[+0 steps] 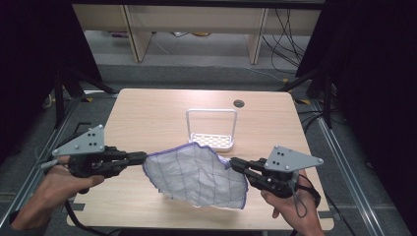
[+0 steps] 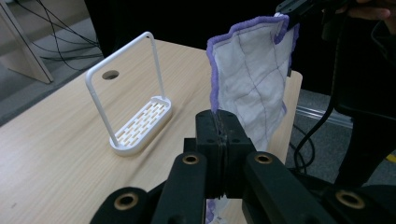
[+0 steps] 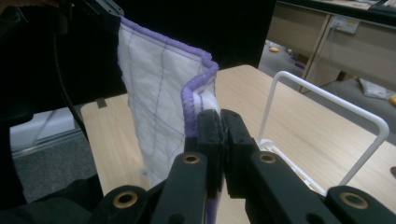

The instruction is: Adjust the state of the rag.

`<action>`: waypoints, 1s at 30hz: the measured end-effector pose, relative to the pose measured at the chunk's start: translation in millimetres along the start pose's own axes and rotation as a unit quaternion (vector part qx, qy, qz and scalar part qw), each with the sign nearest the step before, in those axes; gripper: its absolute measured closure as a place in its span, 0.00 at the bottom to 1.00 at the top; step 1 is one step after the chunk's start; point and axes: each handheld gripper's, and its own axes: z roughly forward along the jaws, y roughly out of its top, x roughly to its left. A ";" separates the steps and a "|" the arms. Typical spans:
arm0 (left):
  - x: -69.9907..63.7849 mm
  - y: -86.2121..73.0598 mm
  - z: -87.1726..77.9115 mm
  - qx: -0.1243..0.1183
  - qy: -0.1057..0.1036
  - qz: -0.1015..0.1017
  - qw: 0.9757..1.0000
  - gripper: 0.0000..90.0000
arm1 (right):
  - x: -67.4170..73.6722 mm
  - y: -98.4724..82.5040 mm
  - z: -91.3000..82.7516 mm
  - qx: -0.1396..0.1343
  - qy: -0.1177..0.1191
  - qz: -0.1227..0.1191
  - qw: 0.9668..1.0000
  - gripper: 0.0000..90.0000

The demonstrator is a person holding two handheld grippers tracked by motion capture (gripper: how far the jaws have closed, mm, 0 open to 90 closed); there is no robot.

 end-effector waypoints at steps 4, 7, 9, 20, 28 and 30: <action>20.1 -12.5 26.7 0.028 -0.003 -0.035 0.999 0.98 | -16.9 -15.4 17.4 0.029 -0.008 0.024 0.999 0.98; 50.9 -41.9 77.1 0.063 0.015 -0.070 0.995 0.98 | -42.1 -43.0 45.6 0.075 -0.029 0.048 0.996 0.98; 59.9 -55.9 97.0 0.085 0.026 -0.077 0.993 0.98 | -55.1 -62.8 63.5 0.100 -0.042 0.074 0.991 0.98; 88.7 -105.2 158.8 0.119 0.057 -0.117 0.984 0.97 | -91.1 -119.3 112.9 0.183 -0.080 0.106 0.974 0.97; 97.6 -115.1 176.5 0.162 0.063 -0.102 0.979 0.97 | -101.1 -128.0 126.3 0.208 -0.092 0.118 0.967 0.97; 99.3 -118.5 181.3 0.169 0.068 -0.106 0.978 0.96 | -104.8 -133.3 131.6 0.206 -0.100 0.119 0.966 0.95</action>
